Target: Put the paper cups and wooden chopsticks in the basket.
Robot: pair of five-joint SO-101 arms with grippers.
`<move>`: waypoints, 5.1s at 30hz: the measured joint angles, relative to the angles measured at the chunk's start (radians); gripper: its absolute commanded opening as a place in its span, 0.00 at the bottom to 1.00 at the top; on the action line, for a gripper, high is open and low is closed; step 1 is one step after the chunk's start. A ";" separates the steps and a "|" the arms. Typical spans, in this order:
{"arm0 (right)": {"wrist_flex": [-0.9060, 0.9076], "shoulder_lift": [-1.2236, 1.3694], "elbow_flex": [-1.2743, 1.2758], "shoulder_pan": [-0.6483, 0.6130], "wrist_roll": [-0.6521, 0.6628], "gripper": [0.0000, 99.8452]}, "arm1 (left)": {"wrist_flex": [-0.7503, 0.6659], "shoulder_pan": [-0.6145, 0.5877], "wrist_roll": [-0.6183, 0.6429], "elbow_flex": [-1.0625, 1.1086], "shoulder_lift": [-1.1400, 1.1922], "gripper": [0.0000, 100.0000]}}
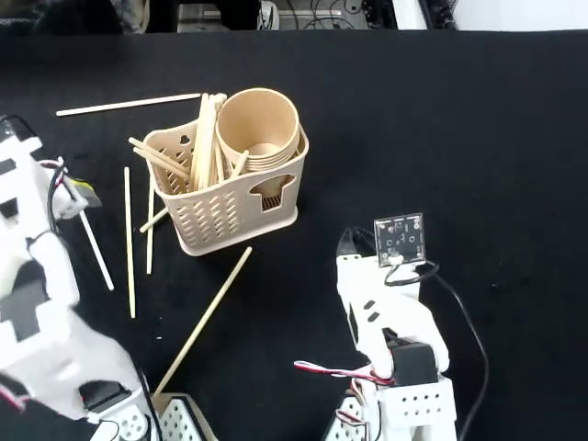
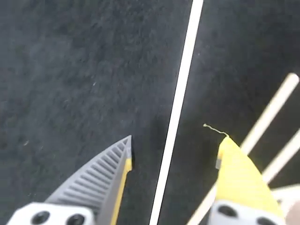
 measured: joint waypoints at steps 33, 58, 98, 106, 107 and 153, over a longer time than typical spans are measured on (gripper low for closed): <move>0.000 0.000 0.000 0.000 0.000 0.02 | -0.454 0.071 0.003 0.614 -1.487 0.03; 0.000 0.000 0.000 0.000 0.000 0.02 | -0.930 0.632 0.068 1.063 -1.613 0.04; 0.000 0.000 0.000 0.000 0.000 0.02 | -0.153 0.196 -0.120 0.221 -0.178 0.18; 0.000 0.000 0.000 0.000 0.000 0.02 | -0.155 0.252 -0.213 0.193 -0.014 0.03; 0.000 0.000 0.000 0.000 0.000 0.02 | -0.160 0.252 -0.213 0.192 -0.012 0.05; 0.000 0.000 0.000 0.000 0.000 0.02 | -0.316 0.399 -0.094 -0.114 0.210 0.04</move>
